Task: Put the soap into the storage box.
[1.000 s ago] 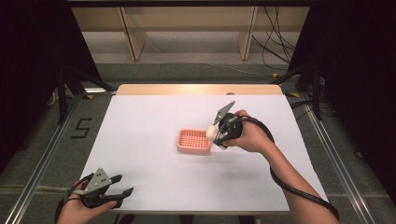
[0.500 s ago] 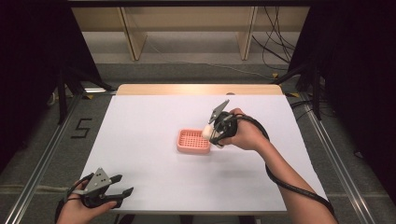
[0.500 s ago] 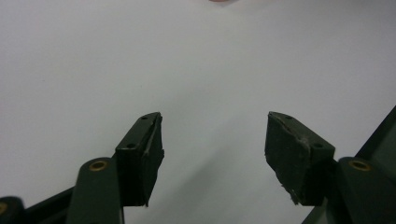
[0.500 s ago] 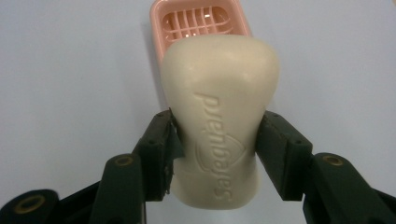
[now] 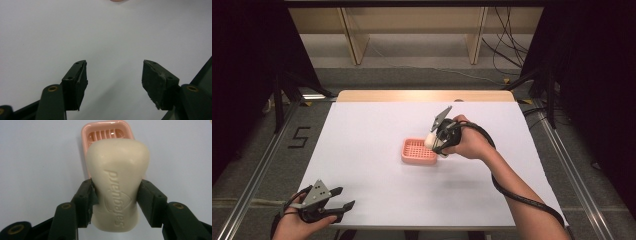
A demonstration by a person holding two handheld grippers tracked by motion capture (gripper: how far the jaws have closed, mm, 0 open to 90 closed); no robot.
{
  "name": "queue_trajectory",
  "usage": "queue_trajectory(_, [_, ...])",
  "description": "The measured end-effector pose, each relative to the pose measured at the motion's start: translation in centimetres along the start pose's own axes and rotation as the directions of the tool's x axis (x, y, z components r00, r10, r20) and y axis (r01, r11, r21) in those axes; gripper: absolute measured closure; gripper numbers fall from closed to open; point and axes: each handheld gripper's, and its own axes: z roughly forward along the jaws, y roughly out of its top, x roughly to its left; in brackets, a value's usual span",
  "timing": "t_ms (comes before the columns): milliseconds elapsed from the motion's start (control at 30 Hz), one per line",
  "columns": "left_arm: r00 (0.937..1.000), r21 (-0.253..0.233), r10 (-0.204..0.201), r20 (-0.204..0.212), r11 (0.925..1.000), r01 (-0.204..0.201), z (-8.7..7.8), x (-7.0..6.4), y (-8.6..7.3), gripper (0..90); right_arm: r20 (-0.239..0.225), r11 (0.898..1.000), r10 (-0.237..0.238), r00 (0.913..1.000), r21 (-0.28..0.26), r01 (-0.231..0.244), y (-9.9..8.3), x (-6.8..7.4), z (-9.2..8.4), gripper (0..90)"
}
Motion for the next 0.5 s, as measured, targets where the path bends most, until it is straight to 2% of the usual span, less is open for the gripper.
queue_trajectory(233, [1.0,0.007,0.002,-0.001,1.0,-0.002,-0.1,0.0,0.1,36.4,-0.002,1.0,0.007,1.0,0.011,-0.007,0.8,0.0,0.2,49.8])
queue_trajectory(367, [1.0,0.007,0.002,0.002,1.0,-0.002,-0.1,0.1,0.1,36.4,-0.01,1.0,-0.007,0.9999,0.017,0.007,1.3,-0.1,0.4,49.8])
queue_trajectory(400, [0.9999,-0.009,-0.013,0.003,0.9999,0.013,0.0,-0.1,0.0,36.5,-0.005,1.0,-0.013,0.9999,0.006,0.013,1.3,-0.1,0.5,49.8])
queue_trajectory(433, [1.0,0.005,0.005,-0.007,1.0,-0.005,-0.1,0.1,0.1,36.4,-0.007,1.0,-0.009,0.9999,0.013,0.009,1.4,0.0,0.5,49.8])
queue_trajectory(500, [1.0,0.003,0.004,-0.007,1.0,-0.004,-0.1,0.1,0.1,36.4,-0.012,1.0,-0.012,0.9998,0.007,0.012,1.5,0.0,0.7,49.8])
